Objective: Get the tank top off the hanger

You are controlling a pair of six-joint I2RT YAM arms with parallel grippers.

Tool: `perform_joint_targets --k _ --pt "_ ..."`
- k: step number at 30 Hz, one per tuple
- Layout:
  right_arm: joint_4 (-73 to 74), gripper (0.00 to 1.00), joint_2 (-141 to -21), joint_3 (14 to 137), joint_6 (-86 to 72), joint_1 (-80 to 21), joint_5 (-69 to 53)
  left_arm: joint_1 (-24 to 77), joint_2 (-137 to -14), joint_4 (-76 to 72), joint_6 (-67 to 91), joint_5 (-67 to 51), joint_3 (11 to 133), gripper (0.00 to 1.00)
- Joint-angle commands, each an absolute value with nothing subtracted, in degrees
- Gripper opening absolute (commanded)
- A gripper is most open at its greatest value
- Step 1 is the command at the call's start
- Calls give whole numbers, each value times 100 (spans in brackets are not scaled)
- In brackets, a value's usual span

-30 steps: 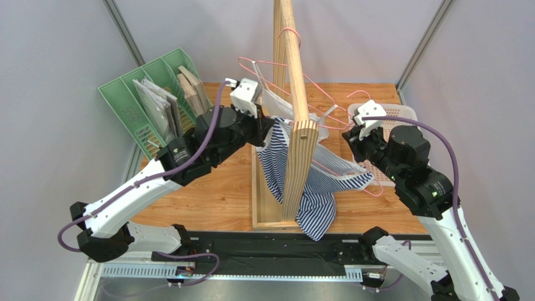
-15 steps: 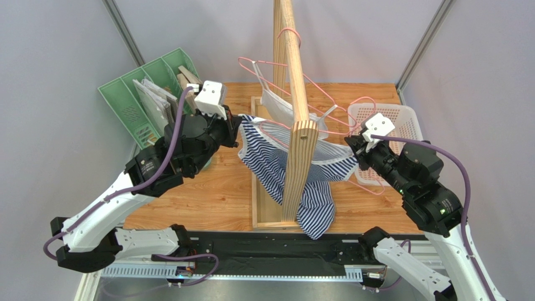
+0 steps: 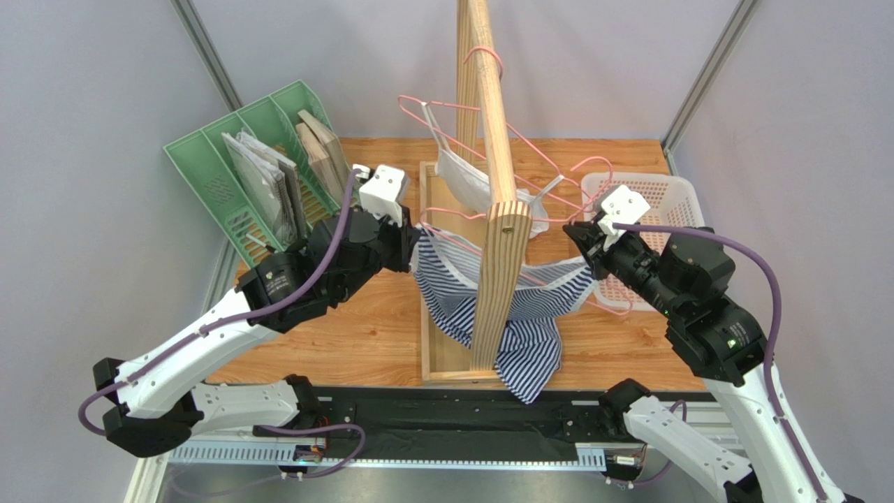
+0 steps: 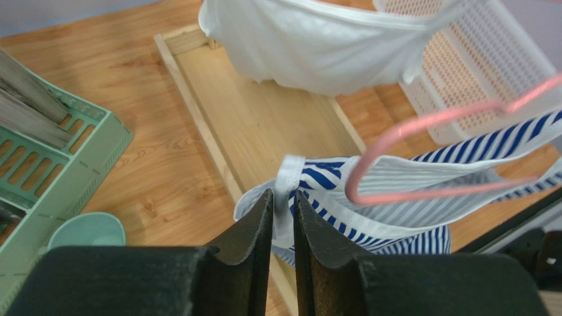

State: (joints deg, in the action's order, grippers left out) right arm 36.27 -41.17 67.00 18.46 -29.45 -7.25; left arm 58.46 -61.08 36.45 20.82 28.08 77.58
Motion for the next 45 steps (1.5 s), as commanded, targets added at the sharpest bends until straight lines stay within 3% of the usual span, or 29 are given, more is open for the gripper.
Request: perform_joint_targets --k 1,3,7,9,15,17,21,25,29,34,38,45 --pt "3515 0 -4376 7215 2258 -2944 -756 5836 -5626 3857 2110 2241 7559 50" --pt "3594 0 -4552 7374 2547 -2944 -686 5836 -5336 4191 1935 2302 7559 64" --pt "3612 0 -4772 7523 2785 -2944 -720 5836 -4774 5166 1881 3423 8066 75" --pt "3656 0 -4860 7567 2830 -2944 -913 5836 -4378 5274 1724 3428 8235 81" --pt "3866 0 -4869 7523 3085 -2944 -1406 5836 -4226 4588 871 1163 8823 88" --pt "3972 0 -4878 7567 3129 -2944 -1624 5836 -4716 4797 634 415 9253 88" --pt "4236 0 -4843 7655 3146 -2944 -1924 5818 -5430 4834 317 9 9606 88" --pt "4482 0 -4869 7787 3164 -2953 -2056 5135 -6107 4790 255 -1814 9852 87" --pt "4649 0 -4869 7840 3199 -2944 -2083 4939 -6792 4781 53 -2740 10010 86" --pt "4650 0 -4860 7787 3173 -2944 -2232 4948 -7312 4755 44 -2761 10239 85" --pt "4632 0 -4869 7761 3164 -2944 -2250 4948 -7532 4658 114 -3234 10108 78" --pt "4553 0 -4825 7813 3146 -2944 -2417 4939 -7365 4430 220 -3076 9511 72"
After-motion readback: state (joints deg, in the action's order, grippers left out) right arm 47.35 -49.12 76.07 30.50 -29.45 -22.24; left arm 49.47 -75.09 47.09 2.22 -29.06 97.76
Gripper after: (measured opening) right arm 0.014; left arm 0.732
